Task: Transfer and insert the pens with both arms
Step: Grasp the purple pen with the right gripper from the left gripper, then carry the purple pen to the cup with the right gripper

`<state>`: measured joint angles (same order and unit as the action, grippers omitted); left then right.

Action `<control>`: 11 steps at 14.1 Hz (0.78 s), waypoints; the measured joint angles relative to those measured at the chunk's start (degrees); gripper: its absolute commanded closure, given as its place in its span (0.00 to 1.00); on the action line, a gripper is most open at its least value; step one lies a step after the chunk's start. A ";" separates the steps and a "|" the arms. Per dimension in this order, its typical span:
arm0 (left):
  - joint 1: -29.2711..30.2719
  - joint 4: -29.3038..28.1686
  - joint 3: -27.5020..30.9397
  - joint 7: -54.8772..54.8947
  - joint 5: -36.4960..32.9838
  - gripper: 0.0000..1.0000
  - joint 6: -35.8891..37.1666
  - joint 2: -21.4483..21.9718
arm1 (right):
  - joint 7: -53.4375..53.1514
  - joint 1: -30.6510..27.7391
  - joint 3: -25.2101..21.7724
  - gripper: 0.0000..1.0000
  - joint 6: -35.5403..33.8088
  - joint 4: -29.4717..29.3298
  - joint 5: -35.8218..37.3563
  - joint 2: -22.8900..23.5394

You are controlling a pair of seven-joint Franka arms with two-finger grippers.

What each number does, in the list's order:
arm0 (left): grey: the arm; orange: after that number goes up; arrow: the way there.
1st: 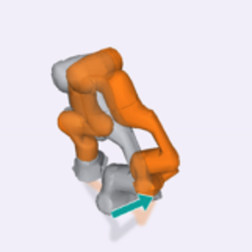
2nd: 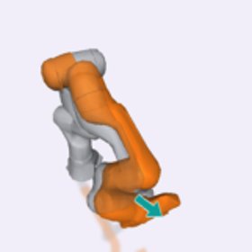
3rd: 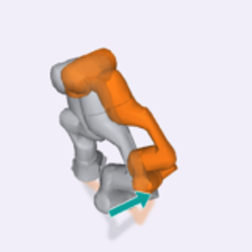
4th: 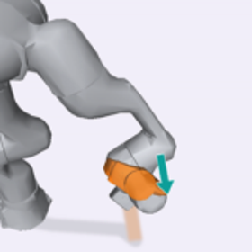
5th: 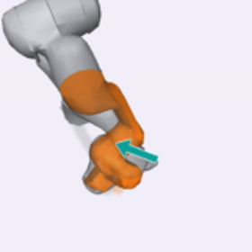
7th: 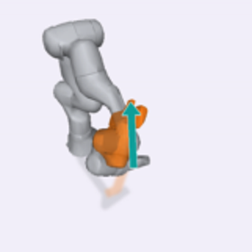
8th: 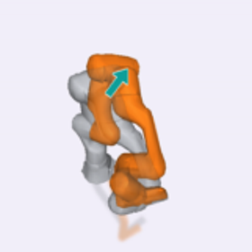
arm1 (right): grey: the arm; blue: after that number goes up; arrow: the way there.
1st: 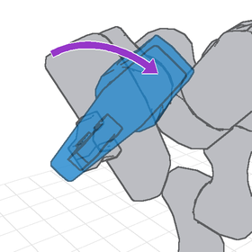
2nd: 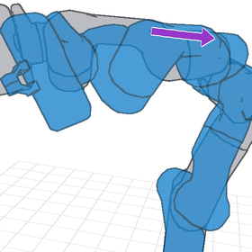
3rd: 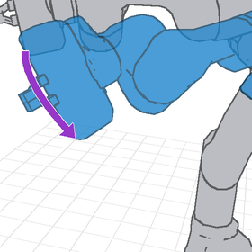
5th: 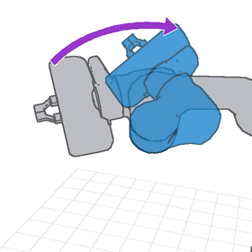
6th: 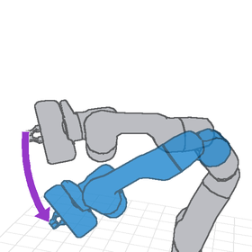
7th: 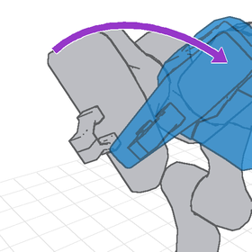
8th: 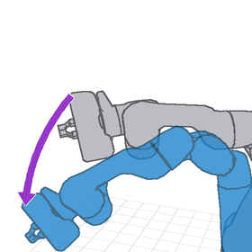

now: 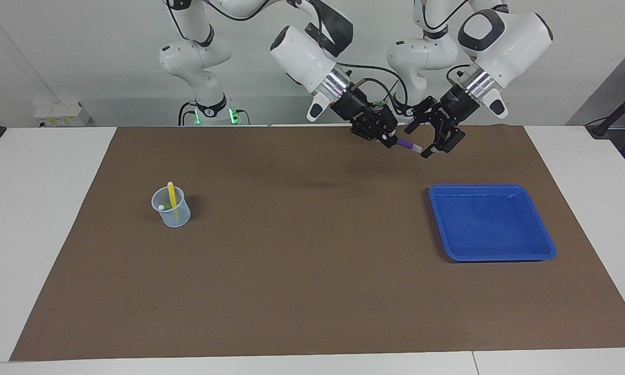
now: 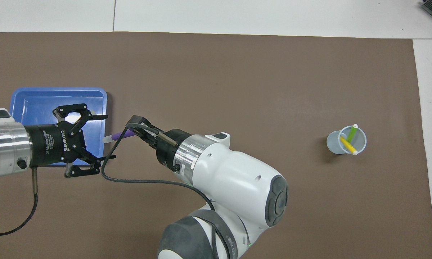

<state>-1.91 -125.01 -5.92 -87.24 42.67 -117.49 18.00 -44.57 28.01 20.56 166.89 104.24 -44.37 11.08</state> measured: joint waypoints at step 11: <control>9.18 0.01 0.69 42.19 -10.72 0.00 12.02 0.96 | 25.61 -11.88 -0.31 1.00 -29.54 0.06 15.40 -1.51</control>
<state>7.27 -125.00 -5.23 -45.05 31.95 -105.48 18.96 -18.96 16.13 20.25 137.35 104.30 -28.98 9.56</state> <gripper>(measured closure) 0.000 0.789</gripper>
